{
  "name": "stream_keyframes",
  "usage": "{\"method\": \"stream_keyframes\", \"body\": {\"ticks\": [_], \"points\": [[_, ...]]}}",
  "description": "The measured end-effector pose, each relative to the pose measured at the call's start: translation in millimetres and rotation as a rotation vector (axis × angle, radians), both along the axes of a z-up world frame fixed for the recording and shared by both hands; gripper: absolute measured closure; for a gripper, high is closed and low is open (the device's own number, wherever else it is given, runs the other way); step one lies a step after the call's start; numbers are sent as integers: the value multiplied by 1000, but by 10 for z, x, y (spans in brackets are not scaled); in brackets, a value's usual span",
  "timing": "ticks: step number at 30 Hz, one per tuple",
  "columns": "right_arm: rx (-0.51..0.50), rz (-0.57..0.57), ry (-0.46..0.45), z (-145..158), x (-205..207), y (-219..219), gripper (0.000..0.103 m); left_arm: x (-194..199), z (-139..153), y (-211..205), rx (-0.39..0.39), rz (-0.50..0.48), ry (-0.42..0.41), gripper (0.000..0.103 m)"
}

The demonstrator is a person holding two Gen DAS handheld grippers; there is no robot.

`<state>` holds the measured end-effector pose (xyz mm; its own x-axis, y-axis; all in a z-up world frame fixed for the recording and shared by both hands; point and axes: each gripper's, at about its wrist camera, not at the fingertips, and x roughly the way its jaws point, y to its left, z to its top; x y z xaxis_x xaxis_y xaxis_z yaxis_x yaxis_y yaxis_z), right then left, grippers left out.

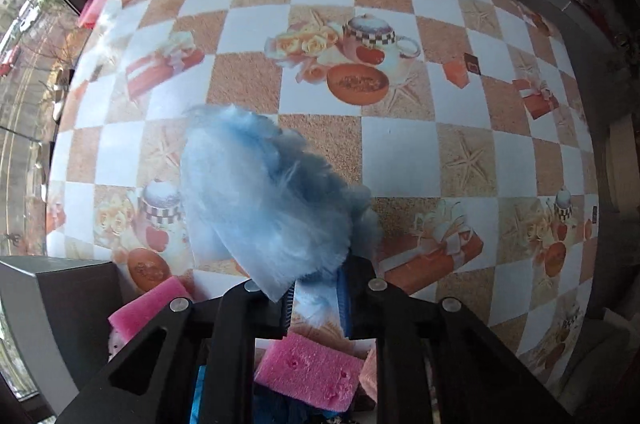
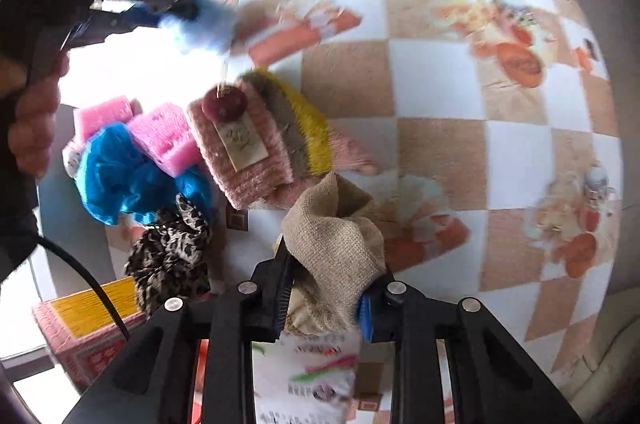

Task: Organize soft objects
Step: 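Grasp the light-blue fluffy duster with the left tool while the right tool grasps the beige glove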

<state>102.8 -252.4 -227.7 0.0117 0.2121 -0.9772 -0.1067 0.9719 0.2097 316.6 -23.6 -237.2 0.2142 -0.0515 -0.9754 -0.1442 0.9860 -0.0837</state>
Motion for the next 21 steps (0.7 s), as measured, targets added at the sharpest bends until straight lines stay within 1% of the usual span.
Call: {"method": "stream_keyframes", "body": {"ticks": [3,5,6,7,9,10,12,13,14,15,16,21], "points": [[-1,-29,-24,138,-46,-59,74,-86,142,131,44,-14,-72,84],[0,-44,-30,200,-71,-70,74,-158,279,181,65,-26,-120,84],[1,-50,-34,229,-88,-78,74,-191,391,138,71,-29,-132,84],[1,-53,-34,293,-96,-221,74,-213,493,162,72,-30,-145,84],[-1,-55,-42,362,-116,-215,74,-399,675,43,82,-39,-155,84],[-3,-57,-38,505,-74,-336,74,-469,739,22,90,-43,-164,84],[0,-60,-39,578,-73,-348,74,-622,941,-188,102,-50,-171,84],[2,-61,-40,567,-88,-342,74,-694,1141,-473,110,-55,-168,84],[1,-60,-42,574,-99,-326,74,-823,1302,-628,114,-57,-169,84],[1,-58,-45,564,-109,-258,74,-1078,1518,-804,117,-58,-168,84],[2,-58,-42,675,-78,-411,74,-1117,1565,-821,115,-59,-174,84],[11,-54,-55,809,-81,-517,74,-1248,1726,-891,129,-58,-197,84]]}}
